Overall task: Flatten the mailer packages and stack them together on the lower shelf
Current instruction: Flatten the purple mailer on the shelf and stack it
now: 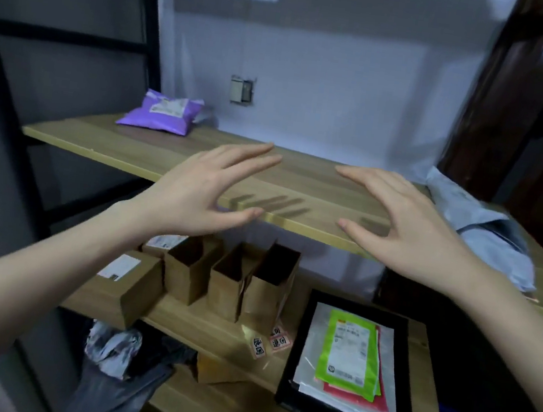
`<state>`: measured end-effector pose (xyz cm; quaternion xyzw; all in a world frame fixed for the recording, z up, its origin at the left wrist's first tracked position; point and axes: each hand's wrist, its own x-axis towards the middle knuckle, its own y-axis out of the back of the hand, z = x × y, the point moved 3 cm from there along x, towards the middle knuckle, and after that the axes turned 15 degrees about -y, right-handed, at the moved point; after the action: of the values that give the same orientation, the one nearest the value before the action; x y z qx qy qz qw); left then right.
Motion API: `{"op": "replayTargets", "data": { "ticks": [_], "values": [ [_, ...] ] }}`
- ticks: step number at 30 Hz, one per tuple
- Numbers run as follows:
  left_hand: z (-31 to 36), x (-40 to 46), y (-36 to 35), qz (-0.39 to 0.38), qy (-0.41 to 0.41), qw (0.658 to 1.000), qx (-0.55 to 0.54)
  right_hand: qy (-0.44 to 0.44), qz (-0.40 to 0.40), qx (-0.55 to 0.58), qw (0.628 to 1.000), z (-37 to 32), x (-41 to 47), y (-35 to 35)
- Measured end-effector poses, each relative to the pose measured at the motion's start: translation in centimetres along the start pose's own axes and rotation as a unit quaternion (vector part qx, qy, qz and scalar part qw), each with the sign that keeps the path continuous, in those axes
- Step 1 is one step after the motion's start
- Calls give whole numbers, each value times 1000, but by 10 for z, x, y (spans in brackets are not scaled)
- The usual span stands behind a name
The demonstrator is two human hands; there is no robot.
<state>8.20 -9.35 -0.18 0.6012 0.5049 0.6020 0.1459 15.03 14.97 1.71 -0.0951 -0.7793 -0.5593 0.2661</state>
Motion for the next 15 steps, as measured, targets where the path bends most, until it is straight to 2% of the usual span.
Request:
{"op": "replayTargets", "data": {
  "ticks": [7,15],
  "values": [
    [-86,-22,9,29,106,993,33,40,-5,-2,999,-26,80,-28],
    [-214,-44,-8,3,196,976,89,90,-32,-43,995,-50,189,-75]
  ]
}}
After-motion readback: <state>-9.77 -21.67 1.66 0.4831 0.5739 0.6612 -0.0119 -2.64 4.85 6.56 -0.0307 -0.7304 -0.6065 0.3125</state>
